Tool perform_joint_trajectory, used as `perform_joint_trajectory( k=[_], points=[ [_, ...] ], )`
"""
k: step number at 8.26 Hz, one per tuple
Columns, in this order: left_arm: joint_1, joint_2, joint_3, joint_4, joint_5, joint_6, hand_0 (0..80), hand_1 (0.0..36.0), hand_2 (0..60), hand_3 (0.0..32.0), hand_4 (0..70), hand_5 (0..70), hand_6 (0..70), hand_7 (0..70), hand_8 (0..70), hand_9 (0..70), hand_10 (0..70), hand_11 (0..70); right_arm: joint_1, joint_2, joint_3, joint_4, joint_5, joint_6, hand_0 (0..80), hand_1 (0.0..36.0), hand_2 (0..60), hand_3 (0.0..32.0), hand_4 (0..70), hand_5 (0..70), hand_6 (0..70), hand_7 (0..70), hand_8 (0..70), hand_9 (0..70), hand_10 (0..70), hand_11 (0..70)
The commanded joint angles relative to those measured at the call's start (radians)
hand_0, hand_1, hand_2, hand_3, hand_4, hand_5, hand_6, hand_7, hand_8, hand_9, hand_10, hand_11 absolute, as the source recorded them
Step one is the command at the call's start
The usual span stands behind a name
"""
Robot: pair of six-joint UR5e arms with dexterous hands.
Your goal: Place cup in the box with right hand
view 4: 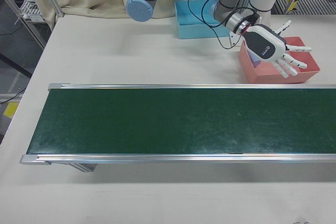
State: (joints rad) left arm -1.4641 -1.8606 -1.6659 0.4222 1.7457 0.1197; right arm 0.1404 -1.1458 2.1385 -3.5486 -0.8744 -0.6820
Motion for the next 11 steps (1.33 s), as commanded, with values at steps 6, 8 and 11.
perform_joint_trajectory(
  k=[6,8,11],
  points=[
    [0.001,0.001,0.000,0.000,0.000,0.000,0.0,0.0,0.0,0.0,0.0,0.0,0.0,0.0,0.0,0.0,0.0,0.0,0.430,-0.117,0.005,-0.003,0.048,0.253,61.6,29.0,35.6,0.0,37.0,8.0,9.3,34.8,0.8,6.1,3.3,7.6],
    [-0.001,0.000,0.000,0.000,0.000,-0.002,0.0,0.0,0.0,0.0,0.0,0.0,0.0,0.0,0.0,0.0,0.0,0.0,0.606,-0.298,-0.012,0.007,0.037,0.314,62.4,29.4,34.4,0.0,37.5,8.0,9.4,35.3,0.8,5.9,3.2,7.5],
    [-0.001,0.000,0.000,0.000,0.000,0.000,0.0,0.0,0.0,0.0,0.0,0.0,0.0,0.0,0.0,0.0,0.0,0.0,0.830,-0.397,-0.224,0.089,0.018,0.309,62.3,23.0,8.2,0.0,35.3,7.3,8.9,32.6,0.9,6.1,4.3,8.8]
  ],
)
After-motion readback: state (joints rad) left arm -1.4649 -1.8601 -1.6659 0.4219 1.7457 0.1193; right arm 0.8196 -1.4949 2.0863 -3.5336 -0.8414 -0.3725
